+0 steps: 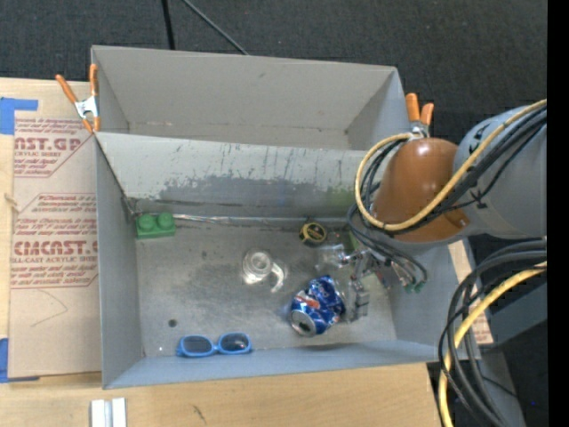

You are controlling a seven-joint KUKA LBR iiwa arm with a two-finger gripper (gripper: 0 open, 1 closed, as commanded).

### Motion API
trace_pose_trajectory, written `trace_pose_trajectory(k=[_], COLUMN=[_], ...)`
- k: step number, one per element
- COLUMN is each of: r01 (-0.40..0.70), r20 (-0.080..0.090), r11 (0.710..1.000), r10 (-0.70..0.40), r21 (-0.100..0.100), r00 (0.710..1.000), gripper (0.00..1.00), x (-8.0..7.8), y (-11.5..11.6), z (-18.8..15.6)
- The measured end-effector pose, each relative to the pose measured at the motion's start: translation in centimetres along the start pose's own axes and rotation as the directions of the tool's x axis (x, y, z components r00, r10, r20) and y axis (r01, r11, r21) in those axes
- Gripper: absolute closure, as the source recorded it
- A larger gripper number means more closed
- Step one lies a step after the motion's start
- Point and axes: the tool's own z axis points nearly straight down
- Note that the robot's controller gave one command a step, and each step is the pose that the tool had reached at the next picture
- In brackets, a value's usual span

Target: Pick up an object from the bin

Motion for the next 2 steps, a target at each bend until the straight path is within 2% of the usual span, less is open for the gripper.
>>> trace_pose_trajectory(k=[1,2], r01=[-0.235,-0.271], r20=[0.002,0.008], r11=[0.972,0.963], r10=[0.235,0.271], r21=[-0.003,-0.001], r00=[0.972,0.963], gripper=[1.00,1.00], x=[-4.3,-2.3], y=[5.4,8.1], z=[0.9,-9.9])
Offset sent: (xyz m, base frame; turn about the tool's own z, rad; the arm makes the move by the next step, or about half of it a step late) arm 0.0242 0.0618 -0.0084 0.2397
